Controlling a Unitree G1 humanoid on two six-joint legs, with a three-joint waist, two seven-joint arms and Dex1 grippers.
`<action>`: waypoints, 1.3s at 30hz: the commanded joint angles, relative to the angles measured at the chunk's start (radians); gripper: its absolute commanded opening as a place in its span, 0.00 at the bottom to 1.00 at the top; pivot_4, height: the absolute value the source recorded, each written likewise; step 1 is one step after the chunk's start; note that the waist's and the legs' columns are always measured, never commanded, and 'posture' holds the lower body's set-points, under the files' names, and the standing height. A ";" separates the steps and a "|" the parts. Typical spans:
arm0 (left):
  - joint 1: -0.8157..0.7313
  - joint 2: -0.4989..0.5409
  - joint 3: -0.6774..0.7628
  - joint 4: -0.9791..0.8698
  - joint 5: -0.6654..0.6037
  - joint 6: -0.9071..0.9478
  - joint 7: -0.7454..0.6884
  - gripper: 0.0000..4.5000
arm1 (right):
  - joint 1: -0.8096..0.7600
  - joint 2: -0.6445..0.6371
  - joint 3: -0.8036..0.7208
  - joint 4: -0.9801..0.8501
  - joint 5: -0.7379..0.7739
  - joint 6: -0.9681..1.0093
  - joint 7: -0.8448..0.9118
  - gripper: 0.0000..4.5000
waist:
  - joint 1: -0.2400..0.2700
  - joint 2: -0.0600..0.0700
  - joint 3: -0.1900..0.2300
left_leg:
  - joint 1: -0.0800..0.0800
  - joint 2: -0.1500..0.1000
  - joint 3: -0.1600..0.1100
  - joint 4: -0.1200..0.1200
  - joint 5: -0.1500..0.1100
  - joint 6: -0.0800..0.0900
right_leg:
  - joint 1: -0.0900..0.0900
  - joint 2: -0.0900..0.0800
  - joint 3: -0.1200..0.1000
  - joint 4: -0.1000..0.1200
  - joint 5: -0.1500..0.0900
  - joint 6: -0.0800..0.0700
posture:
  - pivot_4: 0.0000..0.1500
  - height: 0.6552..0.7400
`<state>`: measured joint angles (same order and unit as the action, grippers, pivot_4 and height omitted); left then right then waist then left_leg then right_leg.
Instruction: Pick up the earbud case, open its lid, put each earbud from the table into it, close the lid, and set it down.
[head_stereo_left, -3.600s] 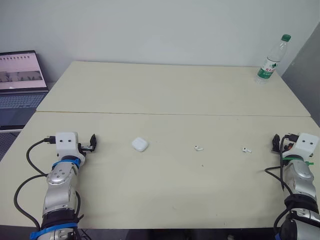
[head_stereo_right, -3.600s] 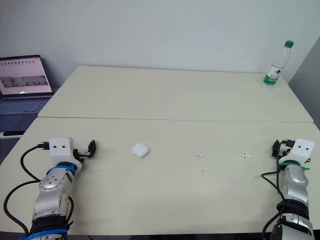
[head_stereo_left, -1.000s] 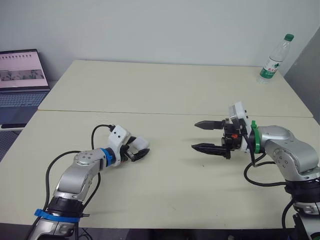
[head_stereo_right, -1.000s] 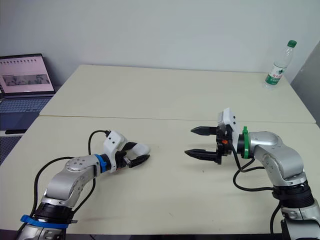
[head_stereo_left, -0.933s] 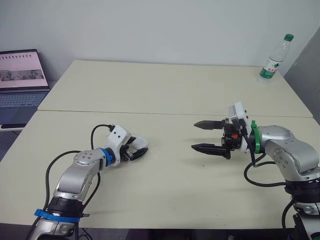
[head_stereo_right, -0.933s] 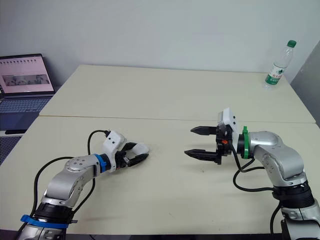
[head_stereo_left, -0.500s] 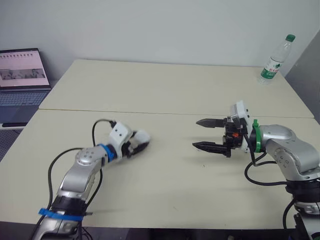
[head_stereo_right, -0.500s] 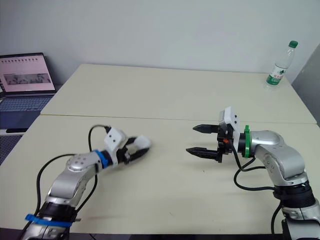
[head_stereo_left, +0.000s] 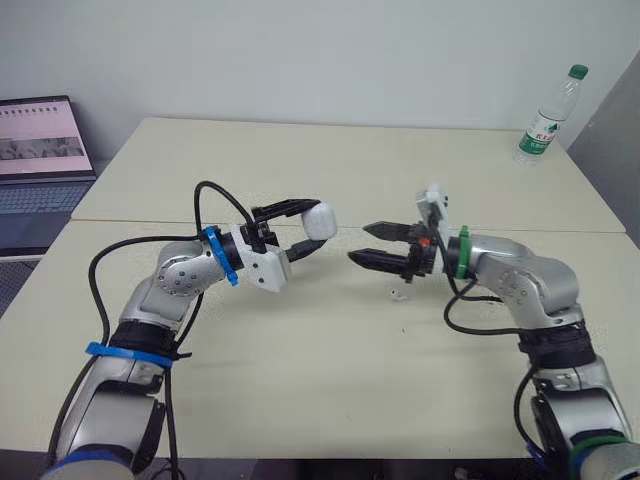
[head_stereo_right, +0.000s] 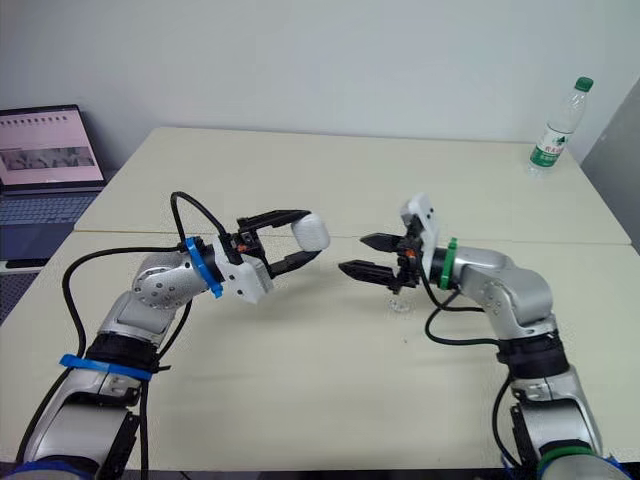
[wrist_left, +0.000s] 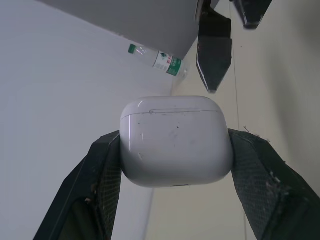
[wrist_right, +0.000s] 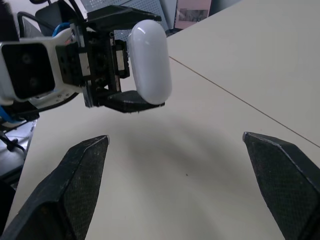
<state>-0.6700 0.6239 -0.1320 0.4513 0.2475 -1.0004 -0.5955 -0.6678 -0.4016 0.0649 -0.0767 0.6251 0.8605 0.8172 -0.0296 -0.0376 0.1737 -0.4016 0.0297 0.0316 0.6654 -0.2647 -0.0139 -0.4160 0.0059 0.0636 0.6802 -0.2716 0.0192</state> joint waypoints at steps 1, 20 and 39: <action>-0.034 0.001 -0.003 0.037 0.030 -0.076 0.056 0.62 | -0.026 0.025 -0.028 -0.044 0.039 0.061 -0.056 1.00 | 0.000 0.000 0.000 | 0.000 0.000 0.000 0.000 0.000 0.000 | 0.000 0.000 0.000 0.000 0.000 0.000 | 1.00 1.00; -0.072 -0.003 -0.040 0.075 0.081 -0.124 0.135 0.62 | -0.078 0.169 -0.035 -0.037 0.067 0.134 -0.208 1.00 | -0.001 0.000 0.000 | -0.001 0.000 0.000 0.000 0.000 0.000 | -0.002 -0.001 -0.002 0.001 0.000 0.000 | 1.00 1.00; -0.044 -0.001 -0.082 0.043 0.029 -0.141 0.115 0.62 | -0.096 0.186 -0.040 -0.010 0.071 0.132 -0.197 0.21 | -0.001 0.000 0.000 | -0.003 0.000 0.000 0.000 0.000 0.000 | -0.004 -0.001 -0.002 0.001 0.000 0.000 | 1.00 1.00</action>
<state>-0.7157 0.6221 -0.1927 0.5454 0.3052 -1.1167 -0.4763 -0.7408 -0.2222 0.0453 -0.0657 0.6793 1.0087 0.6129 -0.0310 -0.0372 0.1735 -0.4048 0.0296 0.0319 0.6656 -0.2646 -0.0138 -0.4201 0.0048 0.0619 0.6816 -0.2714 0.0192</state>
